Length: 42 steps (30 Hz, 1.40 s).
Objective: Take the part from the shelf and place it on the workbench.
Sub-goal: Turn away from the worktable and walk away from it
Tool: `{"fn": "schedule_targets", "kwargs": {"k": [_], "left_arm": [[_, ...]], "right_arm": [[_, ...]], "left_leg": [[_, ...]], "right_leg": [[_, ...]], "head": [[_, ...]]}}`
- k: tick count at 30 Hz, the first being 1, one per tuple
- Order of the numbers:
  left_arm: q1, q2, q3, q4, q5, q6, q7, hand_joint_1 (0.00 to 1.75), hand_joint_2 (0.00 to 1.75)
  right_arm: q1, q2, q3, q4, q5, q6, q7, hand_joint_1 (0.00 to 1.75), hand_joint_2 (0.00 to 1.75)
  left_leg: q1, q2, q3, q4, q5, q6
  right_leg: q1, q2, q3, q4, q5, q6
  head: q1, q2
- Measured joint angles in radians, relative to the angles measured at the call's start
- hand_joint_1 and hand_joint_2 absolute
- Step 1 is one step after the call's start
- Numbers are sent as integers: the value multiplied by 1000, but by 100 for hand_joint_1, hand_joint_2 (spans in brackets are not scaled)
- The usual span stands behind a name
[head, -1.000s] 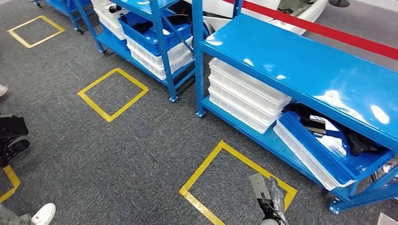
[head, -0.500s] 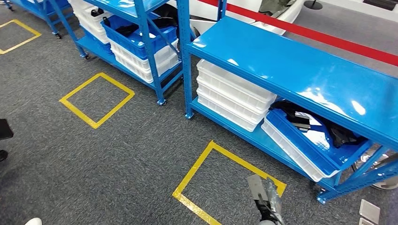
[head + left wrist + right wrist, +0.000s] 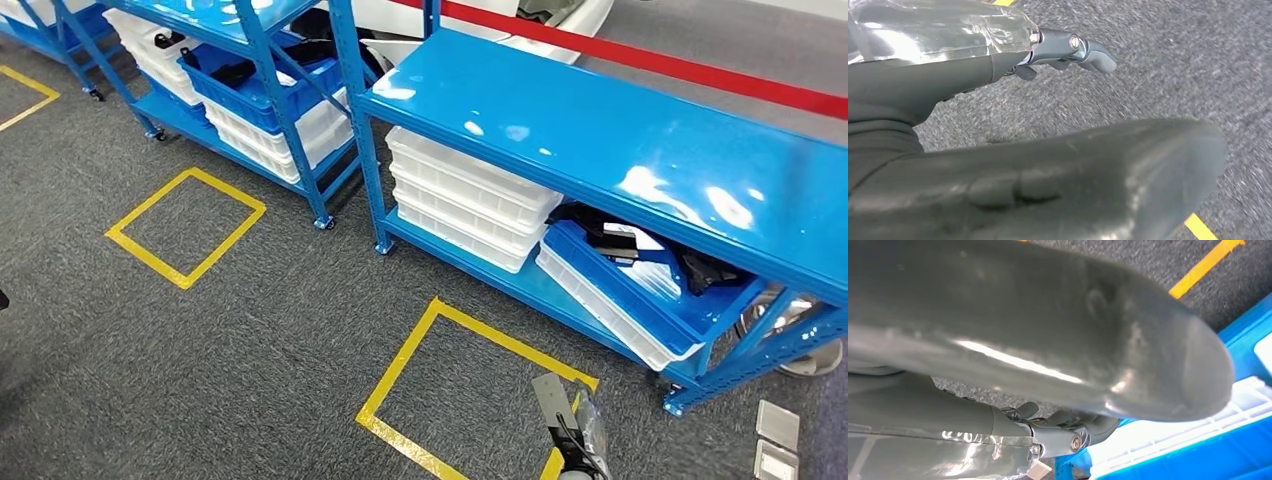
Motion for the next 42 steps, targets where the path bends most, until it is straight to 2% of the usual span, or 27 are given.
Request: {"fn": "schedule_targets", "kwargs": {"k": [2,3,4,5,7,9,11,13,15,17,18,19,20,22,23,24,28,30,32,33,34,35,37,38,39,40,42], "left_arm": [[1,0,0,0,0,0,0,0,0],[3,0,0,0,0,0,0,0,0],[4,0,0,0,0,0,0,0,0],[4,0,0,0,0,0,0,0,0],[4,0,0,0,0,0,0,0,0],[4,1,0,0,0,0,1,0,0],[4,0,0,0,0,0,2,0,0],[3,-1,0,0,0,0,2,0,0],[3,-2,0,0,0,-1,2,0,0],[5,-2,0,0,0,-1,2,0,0],[5,-2,0,0,0,-1,2,0,0],[6,-2,0,0,0,-1,2,0,0],[6,-3,0,0,0,-2,2,0,0],[5,-3,0,0,0,-3,2,0,0],[5,-3,0,0,0,-4,2,0,0],[5,-3,0,0,0,-4,2,0,0],[3,-3,0,0,0,-4,3,0,0],[3,-3,0,0,0,-4,3,0,0],[4,-3,0,0,0,-4,3,0,0],[5,-3,0,0,0,-4,3,0,0],[6,-3,0,0,0,-5,4,0,0],[6,-3,0,0,0,-6,4,0,0],[6,-3,0,0,0,-7,6,0,0],[5,-3,0,0,0,-7,6,0,0],[5,-3,0,0,0,-7,7,0,0],[5,-3,0,0,0,-7,7,0,0],[4,-3,0,0,0,-8,8,0,0]], "right_arm": [[0,0,0,0,0,0,0,0,0],[1,0,0,0,0,0,0,0,0],[1,0,0,0,0,0,0,0,0],[1,0,0,0,0,0,1,0,0],[0,1,0,0,0,0,1,0,0],[0,2,0,0,0,0,2,0,0],[1,2,0,0,0,0,3,0,0],[2,2,0,0,0,0,3,0,0],[1,2,0,0,0,0,4,0,0],[2,2,1,0,-1,0,6,0,0],[4,2,1,0,-2,0,8,0,0],[6,2,1,0,-4,0,10,0,0],[7,2,1,0,-6,0,11,0,0],[7,2,1,1,-10,0,13,0,0],[6,2,1,1,-11,0,13,0,0],[6,2,1,1,-13,0,14,0,0],[12,2,1,2,-22,0,21,0,0],[13,1,1,4,-30,0,24,0,0],[14,1,1,10,-41,0,24,0,0],[15,1,1,16,-49,0,24,0,0],[15,1,1,23,-59,0,25,0,0],[16,1,1,31,-72,0,25,0,0],[16,1,4,48,-100,0,26,0,0],[15,2,7,57,-114,0,26,0,0],[14,2,10,67,-128,0,25,0,0],[13,2,15,79,-144,0,25,0,0],[12,2,26,109,-179,1,26,0,0]], "left_leg": [[-1,-7,-61,130,-56,-1],[-2,-9,-80,166,-61,1],[-4,-10,-81,164,-46,5],[-6,-12,-65,124,-15,12],[-12,-30,-7,-14,56,29],[-17,-45,25,-100,84,39],[-20,-42,27,-114,85,42],[-15,-32,34,-131,93,52],[-10,-20,40,-145,100,61],[-10,-10,40,-147,100,64],[-9,-5,40,-146,100,64],[-8,0,40,-145,99,63],[-7,4,41,-143,97,60],[-5,12,41,-134,89,50],[-6,15,40,-127,84,44],[-7,18,40,-121,81,37],[-6,18,40,-107,67,14],[-3,3,14,-37,20,5],[-3,-7,-45,93,-43,1],[-3,-8,-69,144,-58,0],[-3,-9,-79,164,-55,2],[-4,-10,-70,142,-32,5],[-4,-25,-13,12,38,16],[-5,-38,14,-52,63,21],[-7,-48,31,-95,75,24],[-9,-55,37,-113,77,27],[-11,-49,39,-121,79,33]], "right_leg": [[4,7,0,1,-1,-5],[6,12,1,1,-1,-5],[8,18,2,1,-1,-6],[10,24,4,1,-2,-6],[13,36,6,1,-3,-5],[13,44,3,2,-3,0],[10,52,1,-1,-1,9],[10,46,-1,10,-12,19],[10,27,-33,84,-60,28],[7,15,-90,204,-119,38],[5,13,-108,245,-129,43],[2,11,-111,251,-120,47],[-1,7,-95,219,-94,51],[-5,-11,-31,91,-31,55],[-4,-17,-7,39,-13,51],[-3,-21,6,9,-7,45],[0,-6,6,0,-7,14],[-3,0,6,-4,-3,3],[-1,7,5,-3,-2,-2],[1,12,4,-3,-3,-3],[2,18,5,-2,-3,-3],[2,24,5,-2,-3,-3],[2,38,8,-1,-3,-1],[3,44,7,0,-4,1],[2,49,5,0,-3,5],[1,53,2,-1,-2,9],[-1,62,1,-7,3,22]], "head": [[-5,0],[-6,0],[-6,0],[-7,0],[-8,0],[-8,0],[-9,0],[-7,0],[2,0],[10,0],[11,0],[12,0],[13,0],[15,0],[17,0],[16,0],[9,0],[3,0],[-3,0],[-4,0],[-5,0],[-5,0],[-6,0],[-6,0],[-7,0],[-7,0],[-8,0]]}}
